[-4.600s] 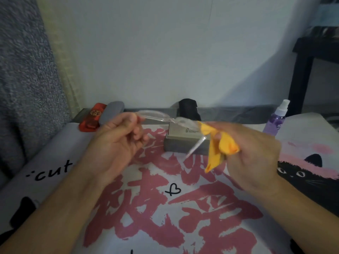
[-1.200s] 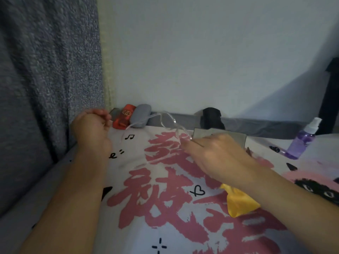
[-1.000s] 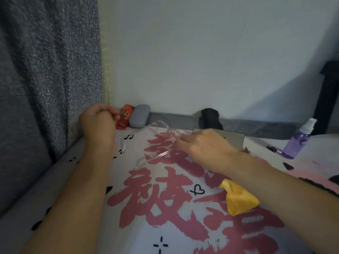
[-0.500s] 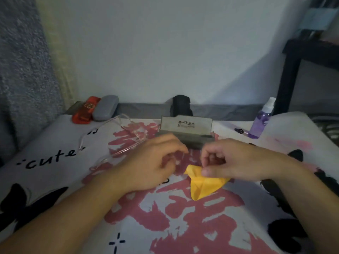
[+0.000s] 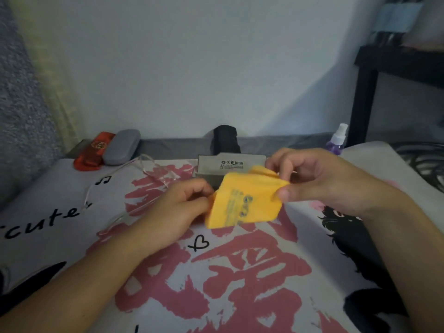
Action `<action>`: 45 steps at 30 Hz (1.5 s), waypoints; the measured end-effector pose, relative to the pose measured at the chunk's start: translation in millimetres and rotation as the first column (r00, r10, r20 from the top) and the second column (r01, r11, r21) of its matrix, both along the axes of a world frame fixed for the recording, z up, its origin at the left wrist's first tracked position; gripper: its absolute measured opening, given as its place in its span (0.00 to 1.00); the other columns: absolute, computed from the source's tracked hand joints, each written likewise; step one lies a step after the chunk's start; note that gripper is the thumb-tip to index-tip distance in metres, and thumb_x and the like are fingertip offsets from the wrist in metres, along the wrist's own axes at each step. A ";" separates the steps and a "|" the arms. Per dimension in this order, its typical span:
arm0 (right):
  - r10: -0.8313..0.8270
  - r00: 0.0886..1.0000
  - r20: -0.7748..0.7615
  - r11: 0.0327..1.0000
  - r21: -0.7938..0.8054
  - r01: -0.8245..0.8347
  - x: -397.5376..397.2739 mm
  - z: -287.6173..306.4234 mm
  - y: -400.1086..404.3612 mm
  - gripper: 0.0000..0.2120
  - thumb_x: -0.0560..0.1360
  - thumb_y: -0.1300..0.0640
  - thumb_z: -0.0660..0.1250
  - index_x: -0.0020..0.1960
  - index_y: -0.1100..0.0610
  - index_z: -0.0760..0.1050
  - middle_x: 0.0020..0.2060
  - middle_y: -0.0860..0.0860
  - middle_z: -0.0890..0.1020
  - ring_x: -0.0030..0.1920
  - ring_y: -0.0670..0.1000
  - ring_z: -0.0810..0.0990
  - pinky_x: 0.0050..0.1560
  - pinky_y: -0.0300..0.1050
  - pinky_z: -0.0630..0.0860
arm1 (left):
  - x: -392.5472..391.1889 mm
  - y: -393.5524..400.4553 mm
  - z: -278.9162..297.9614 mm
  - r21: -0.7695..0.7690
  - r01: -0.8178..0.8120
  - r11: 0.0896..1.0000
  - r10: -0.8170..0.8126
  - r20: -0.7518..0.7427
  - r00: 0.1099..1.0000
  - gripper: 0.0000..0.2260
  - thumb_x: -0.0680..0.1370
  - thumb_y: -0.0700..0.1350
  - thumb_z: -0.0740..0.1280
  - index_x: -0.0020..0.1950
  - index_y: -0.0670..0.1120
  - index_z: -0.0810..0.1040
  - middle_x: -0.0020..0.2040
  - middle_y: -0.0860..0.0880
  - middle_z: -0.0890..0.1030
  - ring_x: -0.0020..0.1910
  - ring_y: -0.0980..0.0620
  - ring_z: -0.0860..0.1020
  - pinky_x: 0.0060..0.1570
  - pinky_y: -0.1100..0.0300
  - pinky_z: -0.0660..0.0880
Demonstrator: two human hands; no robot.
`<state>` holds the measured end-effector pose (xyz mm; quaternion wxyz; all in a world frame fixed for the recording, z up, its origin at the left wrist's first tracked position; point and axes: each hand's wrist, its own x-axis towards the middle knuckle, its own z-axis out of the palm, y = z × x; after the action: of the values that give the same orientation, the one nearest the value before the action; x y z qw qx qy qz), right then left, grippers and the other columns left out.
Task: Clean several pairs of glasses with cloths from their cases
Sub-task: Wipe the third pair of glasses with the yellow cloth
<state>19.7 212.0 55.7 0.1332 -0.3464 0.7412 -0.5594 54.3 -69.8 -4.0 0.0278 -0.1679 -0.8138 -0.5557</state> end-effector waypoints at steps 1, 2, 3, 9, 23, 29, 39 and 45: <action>0.022 0.998 0.051 0.991 -0.132 -0.015 0.1 -1.5 -2.2 0.09 0.67 0.57 0.80 0.38 0.55 0.79 0.50 0.53 0.81 0.51 0.53 0.80 0.51 0.46 0.77 | -2.3 -3.4 -0.6 0.028 -0.017 0.999 0.016 0.047 0.999 0.14 0.70 0.50 0.70 0.48 0.42 0.83 0.47 0.36 0.82 0.45 0.40 0.81 0.50 0.43 0.76; 0.045 0.995 0.091 0.971 -0.239 -0.022 0.2 -3.9 -6.1 0.11 0.67 0.55 0.80 0.39 0.55 0.78 0.49 0.55 0.81 0.49 0.55 0.78 0.50 0.48 0.76 | -3.7 -5.5 -1.4 0.050 -0.020 0.999 0.016 0.076 0.997 0.18 0.68 0.51 0.69 0.50 0.40 0.83 0.48 0.35 0.81 0.45 0.41 0.81 0.52 0.44 0.76; 0.062 0.990 0.123 0.948 -0.317 -0.020 0.9 -6.2 -11.1 0.13 0.67 0.53 0.81 0.39 0.56 0.77 0.46 0.56 0.81 0.47 0.56 0.77 0.48 0.48 0.75 | -4.0 -6.0 -1.3 0.065 -0.005 0.998 -0.001 0.101 0.995 0.19 0.68 0.50 0.68 0.51 0.38 0.83 0.49 0.33 0.81 0.46 0.42 0.81 0.53 0.44 0.75; -0.008 1.000 0.001 0.967 -0.254 0.008 12.8 -7.9 -40.6 0.08 0.70 0.55 0.71 0.34 0.56 0.74 0.45 0.53 0.77 0.41 0.48 0.75 0.41 0.38 0.72 | 9.9 5.1 7.3 0.434 0.219 0.874 -0.359 0.273 0.892 0.29 0.82 0.58 0.55 0.64 0.35 0.78 0.61 0.34 0.80 0.64 0.38 0.77 0.69 0.44 0.70; 0.229 0.932 0.279 0.973 -0.043 -0.226 53.6 44.7 -36.3 0.36 0.73 0.46 0.75 0.73 0.63 0.68 0.62 0.62 0.80 0.60 0.56 0.81 0.56 0.46 0.77 | 42.8 9.8 133.5 0.158 0.332 0.930 -0.360 0.212 0.909 0.09 0.74 0.37 0.74 0.53 0.43 0.81 0.46 0.46 0.83 0.42 0.52 0.82 0.43 0.61 0.79; 0.115 0.913 0.391 0.949 -0.315 0.015 72.5 29.8 -60.7 0.20 0.71 0.57 0.76 0.60 0.65 0.81 0.53 0.64 0.84 0.55 0.63 0.80 0.55 0.57 0.74 | 48.7 -6.3 162.7 -0.008 0.334 0.943 -0.309 0.361 0.880 0.15 0.71 0.39 0.76 0.56 0.44 0.80 0.43 0.40 0.79 0.35 0.51 0.78 0.33 0.59 0.76; -0.236 0.943 0.235 0.969 -0.015 0.246 72.6 33.0 -43.4 0.19 0.83 0.54 0.62 0.59 0.69 0.80 0.51 0.62 0.86 0.55 0.67 0.84 0.54 0.60 0.81 | 55.7 -35.6 111.8 0.161 0.093 0.983 -0.147 0.370 0.917 0.03 0.73 0.39 0.73 0.43 0.42 0.79 0.39 0.43 0.79 0.40 0.48 0.76 0.43 0.58 0.74; -0.336 0.938 0.082 0.917 -0.200 0.346 46.3 74.4 -46.3 0.15 0.83 0.57 0.62 0.59 0.68 0.80 0.55 0.61 0.86 0.58 0.62 0.84 0.65 0.59 0.78 | 36.3 -14.8 152.1 0.314 -0.075 0.946 0.074 0.012 0.997 0.05 0.76 0.40 0.72 0.42 0.47 0.80 0.38 0.50 0.82 0.38 0.53 0.80 0.42 0.58 0.78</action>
<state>66.0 165.7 130.0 0.0132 -0.2112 0.7233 -0.6573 90.6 -84.7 148.1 0.0750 -0.1303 -0.7205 -0.6769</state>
